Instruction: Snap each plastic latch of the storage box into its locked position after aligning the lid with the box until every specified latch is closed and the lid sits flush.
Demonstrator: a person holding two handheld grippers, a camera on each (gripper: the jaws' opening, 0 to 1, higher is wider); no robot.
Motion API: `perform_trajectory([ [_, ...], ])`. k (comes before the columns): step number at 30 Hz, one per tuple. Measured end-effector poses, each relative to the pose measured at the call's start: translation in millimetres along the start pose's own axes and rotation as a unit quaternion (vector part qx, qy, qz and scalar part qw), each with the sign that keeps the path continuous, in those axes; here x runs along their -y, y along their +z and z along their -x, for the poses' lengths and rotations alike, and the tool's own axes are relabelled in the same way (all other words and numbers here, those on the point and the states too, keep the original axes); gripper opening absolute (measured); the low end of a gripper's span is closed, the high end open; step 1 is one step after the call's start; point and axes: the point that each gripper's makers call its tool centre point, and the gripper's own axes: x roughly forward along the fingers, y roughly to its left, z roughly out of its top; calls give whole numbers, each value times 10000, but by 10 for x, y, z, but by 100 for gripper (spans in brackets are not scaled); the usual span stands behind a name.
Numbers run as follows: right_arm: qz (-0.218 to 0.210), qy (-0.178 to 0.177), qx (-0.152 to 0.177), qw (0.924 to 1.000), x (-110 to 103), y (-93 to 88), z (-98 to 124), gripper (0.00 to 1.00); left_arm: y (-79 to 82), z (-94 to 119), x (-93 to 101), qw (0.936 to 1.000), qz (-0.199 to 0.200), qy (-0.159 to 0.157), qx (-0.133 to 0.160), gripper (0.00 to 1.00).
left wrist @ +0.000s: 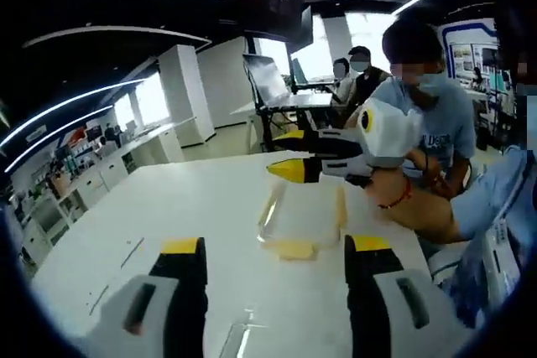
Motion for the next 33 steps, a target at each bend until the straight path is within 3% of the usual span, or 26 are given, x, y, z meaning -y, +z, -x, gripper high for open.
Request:
perform_trajectory([
  [8,10,-37,-217,9998,0,-96,-14,29,-224,-442,120,9951,-398,-301,-857,66],
  [13,44,-37,-240,9997,-7,-99,-17,29,-298,-668,88,9926,-379,-373,-1091,62],
  [21,0,-78,-382,9992,-15,-145,-33,29,-484,-898,66,9865,-430,-446,-1518,61],
  [25,-22,-35,-433,9991,-44,-157,-37,29,-672,-957,142,9767,-406,-730,-1975,59],
  [33,-23,38,-505,9987,-100,-177,-65,29,-783,-1050,157,9708,-474,-813,-2206,58],
])
